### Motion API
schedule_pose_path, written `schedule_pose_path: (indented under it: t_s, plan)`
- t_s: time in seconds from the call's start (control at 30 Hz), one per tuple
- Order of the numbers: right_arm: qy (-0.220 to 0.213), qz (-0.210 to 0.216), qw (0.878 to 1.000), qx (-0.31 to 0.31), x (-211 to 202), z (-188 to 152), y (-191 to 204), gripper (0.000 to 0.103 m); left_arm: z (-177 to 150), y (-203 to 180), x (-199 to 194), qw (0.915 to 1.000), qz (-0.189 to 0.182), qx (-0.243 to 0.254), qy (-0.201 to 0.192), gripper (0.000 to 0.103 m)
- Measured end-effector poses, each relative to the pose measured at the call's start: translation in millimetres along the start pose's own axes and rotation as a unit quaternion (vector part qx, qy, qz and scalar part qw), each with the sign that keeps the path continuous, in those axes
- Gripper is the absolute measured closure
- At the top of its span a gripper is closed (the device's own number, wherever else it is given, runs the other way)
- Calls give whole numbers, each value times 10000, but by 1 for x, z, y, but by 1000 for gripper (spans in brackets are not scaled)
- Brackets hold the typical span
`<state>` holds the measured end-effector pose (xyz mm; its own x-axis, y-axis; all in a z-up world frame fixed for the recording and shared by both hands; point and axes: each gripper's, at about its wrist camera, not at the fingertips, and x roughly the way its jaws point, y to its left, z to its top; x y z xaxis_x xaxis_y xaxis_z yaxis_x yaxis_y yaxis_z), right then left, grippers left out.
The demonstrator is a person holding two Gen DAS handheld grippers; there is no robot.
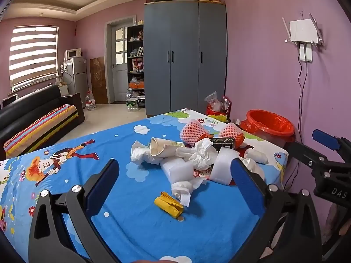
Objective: Collect trash
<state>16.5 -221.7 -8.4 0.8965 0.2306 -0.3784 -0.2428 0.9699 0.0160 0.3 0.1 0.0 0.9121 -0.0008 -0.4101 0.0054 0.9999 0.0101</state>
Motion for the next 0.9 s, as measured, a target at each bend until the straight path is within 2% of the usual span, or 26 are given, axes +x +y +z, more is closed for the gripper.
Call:
schedule_pose_path:
  t_s: [0.9]
  plan:
    - [16,12,10000,68,2,-3,-1,19,-1,-2,-1,10000,-1,21,28,5]
